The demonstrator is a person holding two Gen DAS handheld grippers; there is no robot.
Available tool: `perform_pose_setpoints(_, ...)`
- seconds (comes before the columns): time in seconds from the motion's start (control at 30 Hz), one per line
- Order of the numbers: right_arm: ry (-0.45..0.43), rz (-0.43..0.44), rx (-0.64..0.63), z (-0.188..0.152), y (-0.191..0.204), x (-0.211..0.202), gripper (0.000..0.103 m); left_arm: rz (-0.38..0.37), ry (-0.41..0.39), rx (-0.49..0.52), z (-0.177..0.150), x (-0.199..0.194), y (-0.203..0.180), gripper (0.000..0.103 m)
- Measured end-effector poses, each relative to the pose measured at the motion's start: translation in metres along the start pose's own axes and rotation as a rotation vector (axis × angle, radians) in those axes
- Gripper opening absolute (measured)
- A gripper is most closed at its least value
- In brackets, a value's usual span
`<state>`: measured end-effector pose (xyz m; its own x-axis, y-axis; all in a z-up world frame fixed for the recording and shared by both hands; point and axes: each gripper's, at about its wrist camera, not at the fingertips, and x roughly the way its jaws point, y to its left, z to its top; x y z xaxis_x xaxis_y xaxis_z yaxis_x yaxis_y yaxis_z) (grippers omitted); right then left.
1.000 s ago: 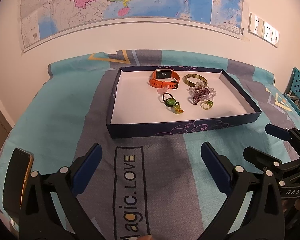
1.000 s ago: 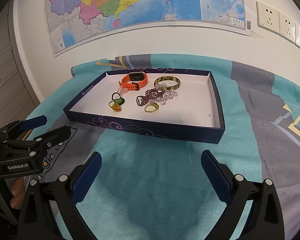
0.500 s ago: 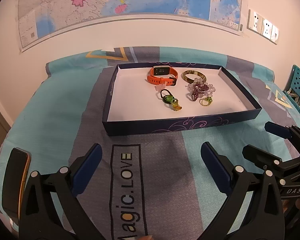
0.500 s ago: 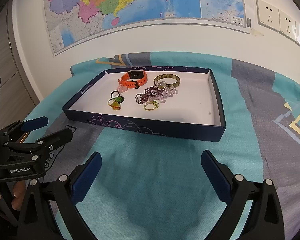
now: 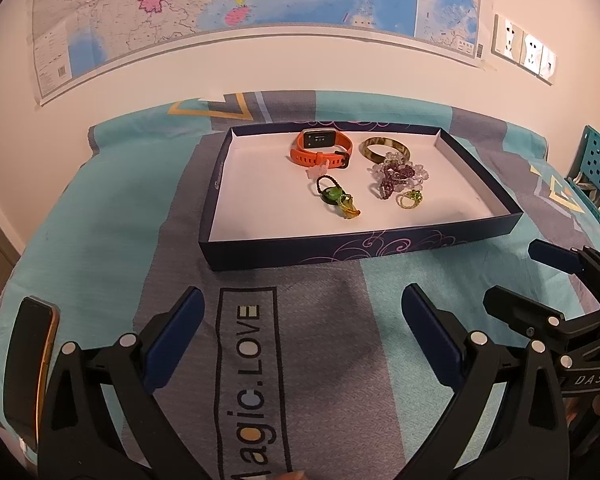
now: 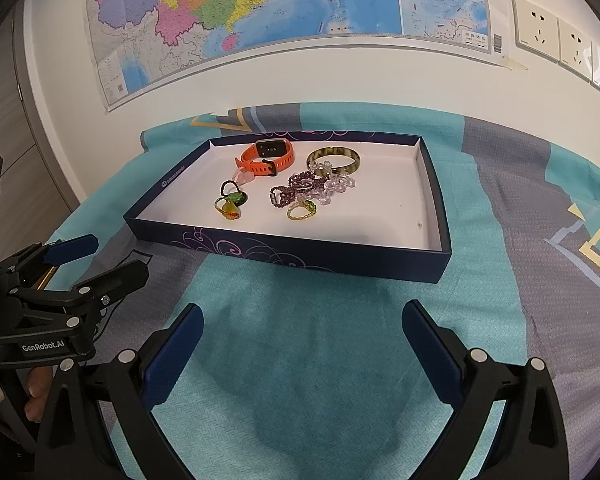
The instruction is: Organize jewelry
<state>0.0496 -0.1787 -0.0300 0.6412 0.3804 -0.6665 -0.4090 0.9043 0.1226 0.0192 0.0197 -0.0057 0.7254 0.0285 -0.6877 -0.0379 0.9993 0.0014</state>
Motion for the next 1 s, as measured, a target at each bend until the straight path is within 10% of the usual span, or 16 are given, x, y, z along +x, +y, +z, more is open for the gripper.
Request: perform_pose_setpoints(1.0, 0.005, -0.001, 0.007, -0.0001, -0.0032, 0.0015, 0.096, -0.007, 0.008, 0.007, -0.0009, 0.0038, -0.0020, 0.097)
